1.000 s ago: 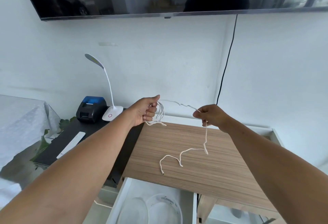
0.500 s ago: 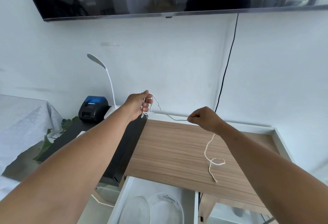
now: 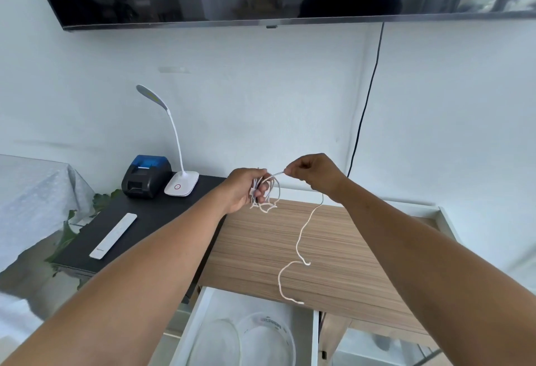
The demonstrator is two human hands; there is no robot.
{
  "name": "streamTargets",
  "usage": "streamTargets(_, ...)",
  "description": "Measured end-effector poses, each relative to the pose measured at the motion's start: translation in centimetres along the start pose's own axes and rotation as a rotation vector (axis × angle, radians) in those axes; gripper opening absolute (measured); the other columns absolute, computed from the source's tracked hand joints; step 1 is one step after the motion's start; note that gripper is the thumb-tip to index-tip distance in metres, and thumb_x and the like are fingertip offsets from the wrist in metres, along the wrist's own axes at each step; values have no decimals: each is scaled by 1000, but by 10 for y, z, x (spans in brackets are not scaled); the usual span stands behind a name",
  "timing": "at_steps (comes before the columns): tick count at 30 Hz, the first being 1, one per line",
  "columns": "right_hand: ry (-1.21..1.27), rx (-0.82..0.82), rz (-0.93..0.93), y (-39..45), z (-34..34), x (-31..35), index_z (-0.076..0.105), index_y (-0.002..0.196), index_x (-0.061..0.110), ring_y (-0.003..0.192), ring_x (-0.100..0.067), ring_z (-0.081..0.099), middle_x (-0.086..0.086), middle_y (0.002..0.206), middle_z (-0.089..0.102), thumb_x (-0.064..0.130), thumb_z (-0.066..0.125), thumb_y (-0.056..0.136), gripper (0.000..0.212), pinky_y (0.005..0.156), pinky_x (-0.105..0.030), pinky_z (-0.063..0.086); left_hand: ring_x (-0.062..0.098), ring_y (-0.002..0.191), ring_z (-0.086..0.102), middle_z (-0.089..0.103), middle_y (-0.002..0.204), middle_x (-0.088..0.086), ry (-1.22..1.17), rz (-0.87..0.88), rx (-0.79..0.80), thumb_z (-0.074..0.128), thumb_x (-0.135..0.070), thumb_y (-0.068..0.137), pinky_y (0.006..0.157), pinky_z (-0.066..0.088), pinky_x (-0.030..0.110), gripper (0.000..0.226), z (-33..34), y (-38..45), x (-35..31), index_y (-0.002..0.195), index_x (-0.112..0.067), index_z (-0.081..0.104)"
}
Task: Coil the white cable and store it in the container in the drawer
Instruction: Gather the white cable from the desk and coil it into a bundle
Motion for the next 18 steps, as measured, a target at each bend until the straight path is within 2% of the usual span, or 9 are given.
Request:
streamTargets(4, -86, 43, 50, -2, -15, -17, 75, 90, 6, 46, -11, 42, 7, 54, 47, 17, 83, 76, 19, 44, -19, 39, 8, 37, 24, 32, 46, -5, -18, -103, 33, 54, -29, 93, 39, 24, 20, 28, -9, 0, -10, 79, -6, 61)
streamTargets(7, -76, 48, 94, -9, -27, -35, 75, 88, 7, 50, -17, 49, -3, 62, 53, 14, 81, 78, 14, 49, -21, 44, 6, 36, 20, 26, 48, -7, 191, -178, 94, 70, -32, 85, 36, 18, 18, 28, -17, -6, -12, 75, -9, 58)
streamTargets(10, -33, -5, 136, -17, -41, -52, 74, 84, 5, 47, -15, 53, 1, 58, 57, 22, 81, 78, 19, 51, -21, 46, 5, 35, 18, 25, 49, -7, 257, -196, 71, 68, -30, 87, 34, 15, 18, 32, -27, -8, -14, 70, -15, 47)
streamTargets(13, 30, -58, 190, -24, -51, -69, 73, 80, 5, 49, -17, 57, 0, 58, 58, 25, 80, 79, 21, 53, -24, 49, 5, 35, 17, 25, 48, -8, 165, -139, 6, 62, -31, 92, 36, 11, 18, 35, -35, -6, -25, 67, -18, 41)
streamTargets(18, 191, -146, 256, -38, -54, -96, 72, 81, 7, 45, -15, 55, -4, 65, 59, 24, 79, 82, 18, 45, -23, 49, 5, 31, 20, 29, 44, -8, -106, -19, -105, 54, -26, 93, 32, 13, 17, 31, -53, -1, -43, 66, -18, 41)
Point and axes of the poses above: each hand's wrist, its own y-axis towards the middle knuckle, its own z-axis out of the palm, x = y × z, the point moved 7 cm from there along y, towards the middle knuckle
